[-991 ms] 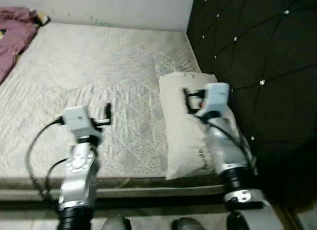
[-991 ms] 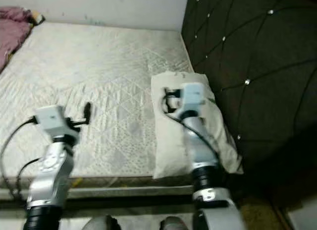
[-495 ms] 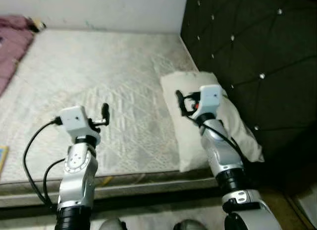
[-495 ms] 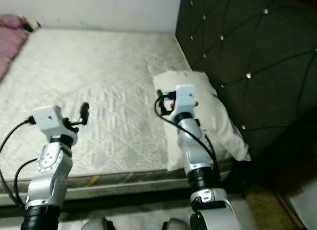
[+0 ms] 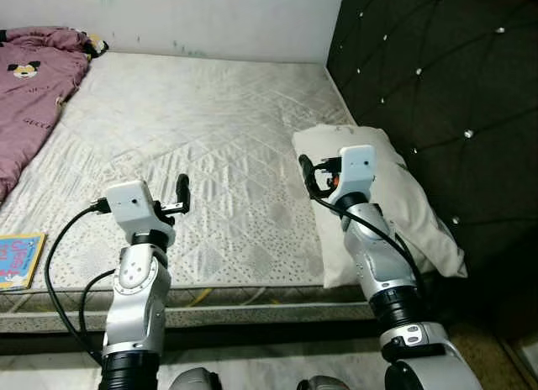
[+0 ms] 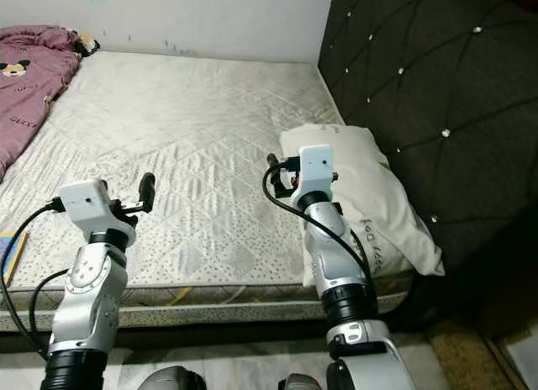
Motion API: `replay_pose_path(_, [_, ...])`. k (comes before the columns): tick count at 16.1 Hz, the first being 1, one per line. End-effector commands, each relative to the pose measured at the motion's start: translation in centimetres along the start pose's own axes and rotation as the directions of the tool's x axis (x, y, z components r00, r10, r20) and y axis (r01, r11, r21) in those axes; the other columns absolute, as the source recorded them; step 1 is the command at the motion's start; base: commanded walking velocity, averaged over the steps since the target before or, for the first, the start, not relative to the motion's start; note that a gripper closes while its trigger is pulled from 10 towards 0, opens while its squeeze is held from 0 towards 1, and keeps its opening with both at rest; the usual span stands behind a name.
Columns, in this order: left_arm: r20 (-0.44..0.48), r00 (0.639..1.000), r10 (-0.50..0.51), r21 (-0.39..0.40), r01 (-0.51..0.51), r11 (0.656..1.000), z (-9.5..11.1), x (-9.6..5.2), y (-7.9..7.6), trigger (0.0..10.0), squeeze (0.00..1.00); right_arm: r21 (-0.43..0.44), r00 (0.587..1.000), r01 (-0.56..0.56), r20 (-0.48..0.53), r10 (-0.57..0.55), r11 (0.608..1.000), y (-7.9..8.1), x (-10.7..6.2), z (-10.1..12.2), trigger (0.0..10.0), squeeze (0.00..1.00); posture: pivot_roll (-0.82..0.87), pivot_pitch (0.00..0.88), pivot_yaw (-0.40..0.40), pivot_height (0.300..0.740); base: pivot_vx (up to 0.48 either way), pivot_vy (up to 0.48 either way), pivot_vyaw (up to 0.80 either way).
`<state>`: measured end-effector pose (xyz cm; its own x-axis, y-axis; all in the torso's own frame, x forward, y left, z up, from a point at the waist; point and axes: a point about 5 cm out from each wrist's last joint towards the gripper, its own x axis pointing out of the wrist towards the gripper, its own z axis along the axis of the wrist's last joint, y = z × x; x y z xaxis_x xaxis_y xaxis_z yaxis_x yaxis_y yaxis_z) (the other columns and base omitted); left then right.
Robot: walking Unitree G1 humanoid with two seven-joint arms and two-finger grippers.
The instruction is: Clean up the room
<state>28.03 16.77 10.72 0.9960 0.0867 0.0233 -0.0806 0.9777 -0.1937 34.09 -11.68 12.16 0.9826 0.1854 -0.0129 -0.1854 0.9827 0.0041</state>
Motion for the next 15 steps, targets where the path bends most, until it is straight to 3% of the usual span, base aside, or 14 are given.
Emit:
replay_pose_path(1, [0.011, 1.000, -0.028, 0.003, 0.028, 1.000, 0.19, -0.02, -0.50, 10.0, 0.00, -0.011, 1.000, 0.011, 0.003, -0.011, 1.000, -0.38, 0.08, 0.11, 10.0, 0.00, -0.02, 0.000, -0.045, 0.740, 0.000, 0.000, 0.00])
replay_pose_path(6, [-0.004, 1.000, -0.018, -0.013, 0.018, 1.000, -0.10, -0.01, -0.41, 10.0, 0.00, -0.012, 1.000, 0.008, -0.004, -0.008, 1.000, -0.42, 0.12, 0.00, 10.0, 0.00, -0.01, 0.000, -0.049, 0.740, 0.000, 0.000, 0.00])
replay_pose_path(15, [-0.001, 1.000, -0.017, -0.024, 0.017, 1.000, -0.09, 0.04, -0.53, 10.0, 0.00, -0.015, 1.000, 0.004, -0.012, -0.005, 1.000, -0.46, 0.07, -0.19, 10.0, 0.00, -0.02, 0.000, -0.052, 0.740, 0.000, 0.452, 0.00])
